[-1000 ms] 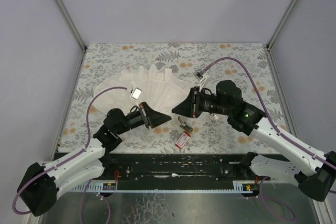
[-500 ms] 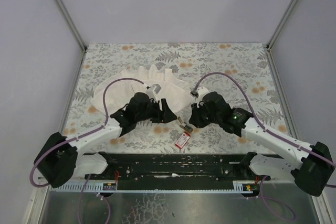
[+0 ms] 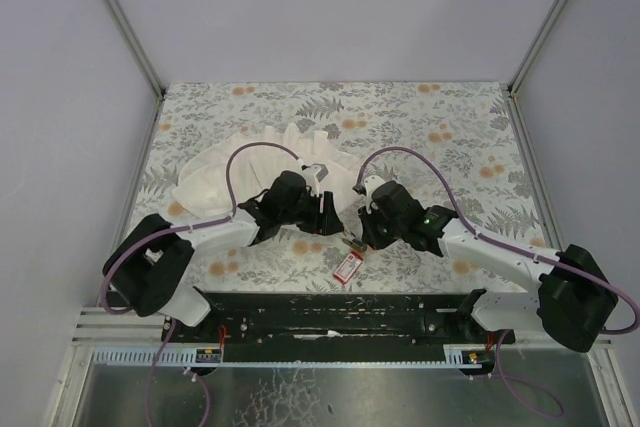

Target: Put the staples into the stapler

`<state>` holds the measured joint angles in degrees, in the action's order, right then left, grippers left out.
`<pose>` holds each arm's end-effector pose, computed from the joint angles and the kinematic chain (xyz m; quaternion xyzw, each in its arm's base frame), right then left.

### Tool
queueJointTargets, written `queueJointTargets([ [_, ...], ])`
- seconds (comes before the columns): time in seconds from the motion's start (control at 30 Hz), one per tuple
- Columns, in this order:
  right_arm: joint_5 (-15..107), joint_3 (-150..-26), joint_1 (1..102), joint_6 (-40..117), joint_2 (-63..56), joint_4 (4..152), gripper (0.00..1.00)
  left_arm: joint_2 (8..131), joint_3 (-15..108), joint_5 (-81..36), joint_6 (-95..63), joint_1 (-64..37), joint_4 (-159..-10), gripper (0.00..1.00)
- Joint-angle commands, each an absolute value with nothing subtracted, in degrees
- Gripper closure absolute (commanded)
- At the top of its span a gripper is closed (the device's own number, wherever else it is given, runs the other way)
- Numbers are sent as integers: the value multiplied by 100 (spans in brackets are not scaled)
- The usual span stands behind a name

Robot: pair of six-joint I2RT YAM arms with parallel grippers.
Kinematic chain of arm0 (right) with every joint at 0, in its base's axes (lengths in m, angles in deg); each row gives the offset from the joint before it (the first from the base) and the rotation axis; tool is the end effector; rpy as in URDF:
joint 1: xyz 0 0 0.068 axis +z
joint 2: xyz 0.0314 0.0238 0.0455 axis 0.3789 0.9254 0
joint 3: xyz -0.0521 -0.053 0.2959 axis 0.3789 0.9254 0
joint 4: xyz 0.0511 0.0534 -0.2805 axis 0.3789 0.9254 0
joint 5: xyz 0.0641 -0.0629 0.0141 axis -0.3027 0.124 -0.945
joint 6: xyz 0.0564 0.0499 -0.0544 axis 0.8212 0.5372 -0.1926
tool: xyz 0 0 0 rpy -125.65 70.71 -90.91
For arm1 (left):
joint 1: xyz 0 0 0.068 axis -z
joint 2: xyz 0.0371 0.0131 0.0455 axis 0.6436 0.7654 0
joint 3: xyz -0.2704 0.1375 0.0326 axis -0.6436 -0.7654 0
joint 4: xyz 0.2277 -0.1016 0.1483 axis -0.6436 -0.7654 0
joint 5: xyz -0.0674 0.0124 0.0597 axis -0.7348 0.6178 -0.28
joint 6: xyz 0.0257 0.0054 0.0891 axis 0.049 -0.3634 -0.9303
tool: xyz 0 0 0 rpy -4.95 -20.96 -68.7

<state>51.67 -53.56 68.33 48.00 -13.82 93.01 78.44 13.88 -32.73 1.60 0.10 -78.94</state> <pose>0.2081 0.2206 0.2004 -0.2428 0.8903 0.2153 0.3195 0.2517 -0.2469 0.1640 0.1561 0.8733 -0.3675 0.2792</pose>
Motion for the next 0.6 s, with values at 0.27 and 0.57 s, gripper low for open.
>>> queueJointTargets([
  [0.27, 5307, -5360, 6814, 4564, -1135, 8912, 83, 8339, 1549, -3877, -329, 54, -6788, 49],
  [0.57, 5386, -5284, 6815, 4434, -930, 8800, 83, 8626, 1697, -4304, -841, 68, -6734, 69],
])
